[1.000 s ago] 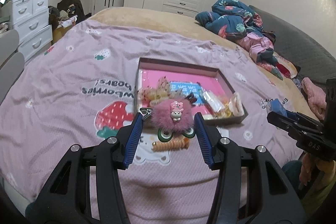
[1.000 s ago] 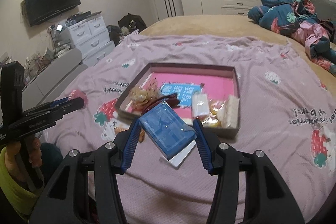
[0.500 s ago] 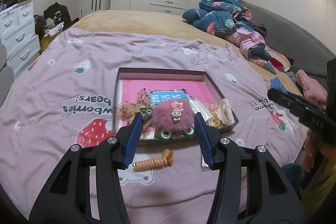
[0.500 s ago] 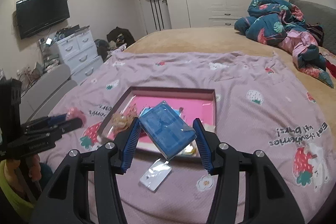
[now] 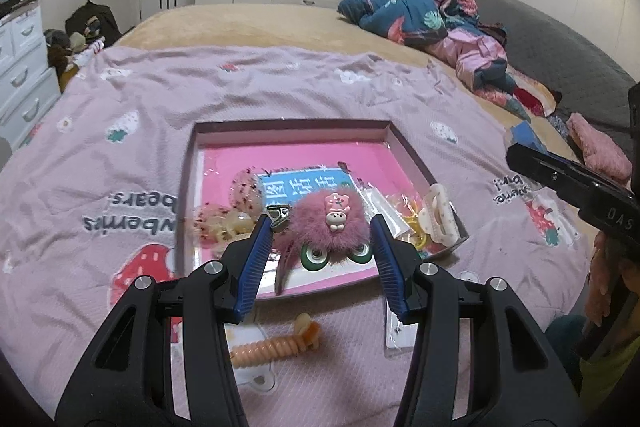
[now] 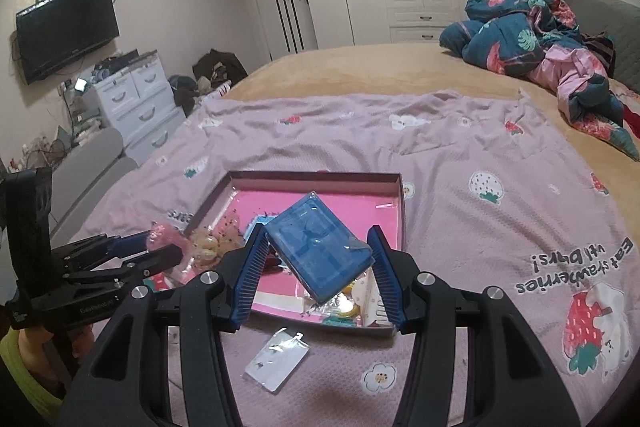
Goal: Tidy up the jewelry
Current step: 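Release the pink clip into the tray with left tool while right tool releases the blue box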
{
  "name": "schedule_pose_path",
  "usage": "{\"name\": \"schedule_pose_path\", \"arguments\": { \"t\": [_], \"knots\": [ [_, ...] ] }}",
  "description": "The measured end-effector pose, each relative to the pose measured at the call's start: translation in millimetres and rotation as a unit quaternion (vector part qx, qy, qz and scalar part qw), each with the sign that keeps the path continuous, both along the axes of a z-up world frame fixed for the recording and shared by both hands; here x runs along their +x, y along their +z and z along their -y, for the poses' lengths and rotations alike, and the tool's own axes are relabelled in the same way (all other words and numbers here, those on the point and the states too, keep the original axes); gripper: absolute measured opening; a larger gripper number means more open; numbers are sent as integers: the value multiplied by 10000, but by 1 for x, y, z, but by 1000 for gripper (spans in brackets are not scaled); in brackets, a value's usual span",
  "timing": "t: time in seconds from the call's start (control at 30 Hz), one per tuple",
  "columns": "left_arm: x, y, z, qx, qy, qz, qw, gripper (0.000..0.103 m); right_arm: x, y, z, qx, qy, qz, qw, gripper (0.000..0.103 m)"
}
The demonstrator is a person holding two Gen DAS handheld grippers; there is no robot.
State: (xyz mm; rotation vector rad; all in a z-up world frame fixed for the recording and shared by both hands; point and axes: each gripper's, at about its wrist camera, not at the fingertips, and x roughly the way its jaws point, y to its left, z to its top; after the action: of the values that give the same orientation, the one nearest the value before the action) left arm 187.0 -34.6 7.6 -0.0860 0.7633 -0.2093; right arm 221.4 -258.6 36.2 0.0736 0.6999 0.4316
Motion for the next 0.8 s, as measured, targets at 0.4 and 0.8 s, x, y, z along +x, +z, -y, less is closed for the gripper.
{"name": "schedule_pose_path", "arguments": {
  "t": [0.4,0.8],
  "knots": [
    [41,-51,11,-19,-222,-531,9983,42,47,-65,-21,-549,11,-697,9961,50],
    [39,-60,-5,-66,-109,-646,9978,44,54,-93,-36,-765,8,-900,9930,54]
  ]
}}
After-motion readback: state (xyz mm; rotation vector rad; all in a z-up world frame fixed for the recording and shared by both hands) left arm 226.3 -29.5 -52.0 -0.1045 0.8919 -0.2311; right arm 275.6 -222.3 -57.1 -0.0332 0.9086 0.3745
